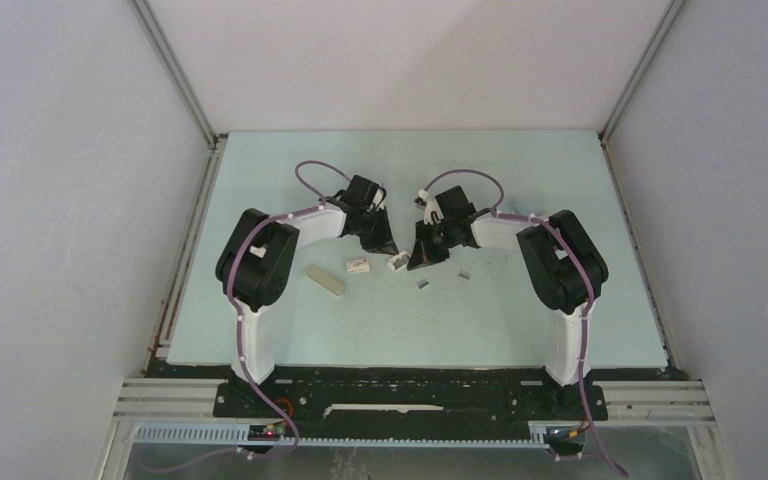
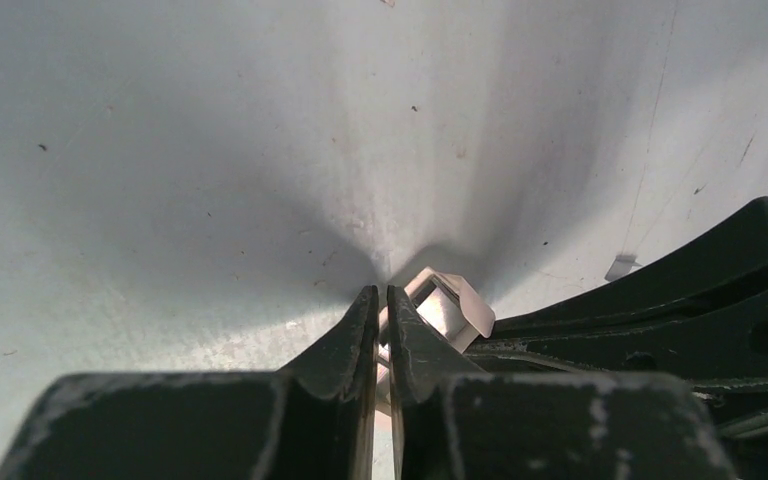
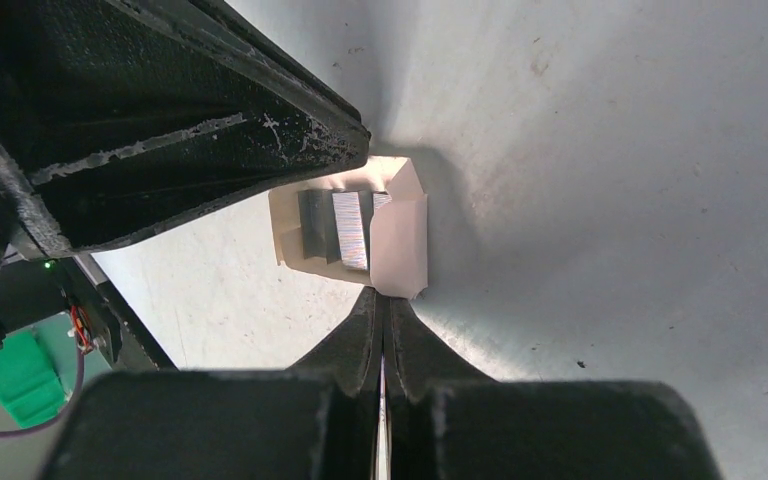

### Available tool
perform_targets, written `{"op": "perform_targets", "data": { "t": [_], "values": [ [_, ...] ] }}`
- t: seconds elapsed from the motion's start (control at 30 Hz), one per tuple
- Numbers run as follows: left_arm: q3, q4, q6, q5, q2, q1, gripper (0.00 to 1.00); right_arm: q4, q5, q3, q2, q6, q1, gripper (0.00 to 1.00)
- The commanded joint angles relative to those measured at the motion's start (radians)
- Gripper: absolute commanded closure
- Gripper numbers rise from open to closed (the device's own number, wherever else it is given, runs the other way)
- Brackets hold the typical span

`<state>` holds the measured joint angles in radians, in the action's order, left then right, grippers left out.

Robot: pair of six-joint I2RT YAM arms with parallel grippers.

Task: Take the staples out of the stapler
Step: Adjust the staple box at the center of the board.

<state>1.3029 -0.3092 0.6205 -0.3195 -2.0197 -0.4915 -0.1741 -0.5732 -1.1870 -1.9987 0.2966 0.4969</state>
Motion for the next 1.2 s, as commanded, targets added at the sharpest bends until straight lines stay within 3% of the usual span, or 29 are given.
{"op": "perform_targets", "data": {
  "t": [0.0,0.67,0.87,1.17],
  "values": [
    [-0.034,0.018,-0.014,-0.021,0.031,-0.01,0.89,0.029,0.047,0.003,0.013,0.013,-0.003,1.0],
    [-0.081,0.056,0.012,0.137,0.166,-0.004,0.82,-0.027,0.047,0.003,0.014,-0.026,-0.019,1.0],
    [-0.062,-0.012,-0.005,0.187,0.117,-0.001,0.89,-0.028,0.049,0.001,0.011,-0.029,-0.017,1.0],
    [-0.022,-0.013,-0.035,0.094,0.048,-0.015,0.93,-0.026,0.05,0.002,0.007,-0.03,-0.011,1.0]
  ]
}}
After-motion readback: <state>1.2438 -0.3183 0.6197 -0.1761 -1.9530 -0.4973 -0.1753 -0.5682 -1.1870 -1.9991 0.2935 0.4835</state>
